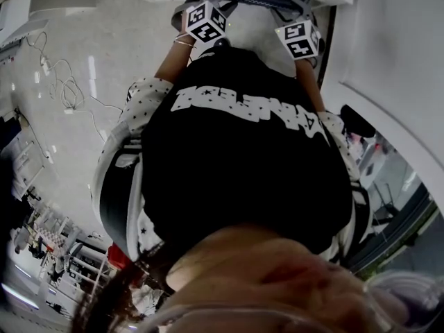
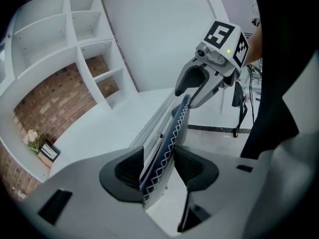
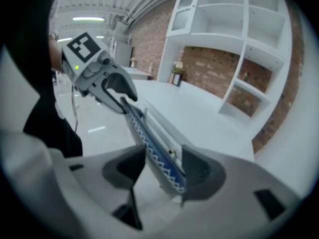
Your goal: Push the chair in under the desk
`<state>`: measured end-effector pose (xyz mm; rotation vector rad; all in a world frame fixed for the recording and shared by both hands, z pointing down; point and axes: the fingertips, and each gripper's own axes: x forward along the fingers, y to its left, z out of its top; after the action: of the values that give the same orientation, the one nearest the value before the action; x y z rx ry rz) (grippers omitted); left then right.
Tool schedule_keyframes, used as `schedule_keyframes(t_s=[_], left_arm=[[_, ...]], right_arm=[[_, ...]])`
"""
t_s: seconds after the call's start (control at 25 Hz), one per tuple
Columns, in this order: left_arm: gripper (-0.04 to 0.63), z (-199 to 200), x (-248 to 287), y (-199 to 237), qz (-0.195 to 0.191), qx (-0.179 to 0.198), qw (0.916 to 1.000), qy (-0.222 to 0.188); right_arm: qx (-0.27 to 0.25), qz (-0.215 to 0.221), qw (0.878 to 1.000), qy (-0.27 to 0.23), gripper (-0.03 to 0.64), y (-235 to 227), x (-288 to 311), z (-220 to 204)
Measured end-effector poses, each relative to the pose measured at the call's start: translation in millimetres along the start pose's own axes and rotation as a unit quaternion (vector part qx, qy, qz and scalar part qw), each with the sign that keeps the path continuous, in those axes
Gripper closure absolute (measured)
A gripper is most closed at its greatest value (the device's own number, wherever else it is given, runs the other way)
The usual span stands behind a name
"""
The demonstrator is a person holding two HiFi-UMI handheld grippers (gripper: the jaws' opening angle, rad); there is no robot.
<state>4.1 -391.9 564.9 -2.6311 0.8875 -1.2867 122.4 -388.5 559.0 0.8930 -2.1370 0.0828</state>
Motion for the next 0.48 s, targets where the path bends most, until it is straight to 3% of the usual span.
schedule_keyframes(t_s=[0.12,0.24,0.4,0.48], left_arm=[[0.374,5.6,-10.1,4.3,0.01,-0.012,0.9996,-0.023],[0.388,22.4,-26.2,13.9,0.028,-0.051,0.9957,-0.071],[0.455,55.0,-50.7,25.0,0.042,-0.087,0.9854,-0.14],[0.514,71.6,-62.6,29.5,0.038,-0.102,0.979,-0.172]], right_arm=[[0.025,0.0,0.999,-0.025,0.393,-1.8,-8.4,12.6],[0.072,0.0,0.995,-0.066,0.393,-8.6,-20.3,28.5],[0.143,0.008,0.98,-0.136,0.4,-20.3,-40.0,50.8],[0.168,0.01,0.972,-0.165,0.436,-25.0,-48.5,62.3]])
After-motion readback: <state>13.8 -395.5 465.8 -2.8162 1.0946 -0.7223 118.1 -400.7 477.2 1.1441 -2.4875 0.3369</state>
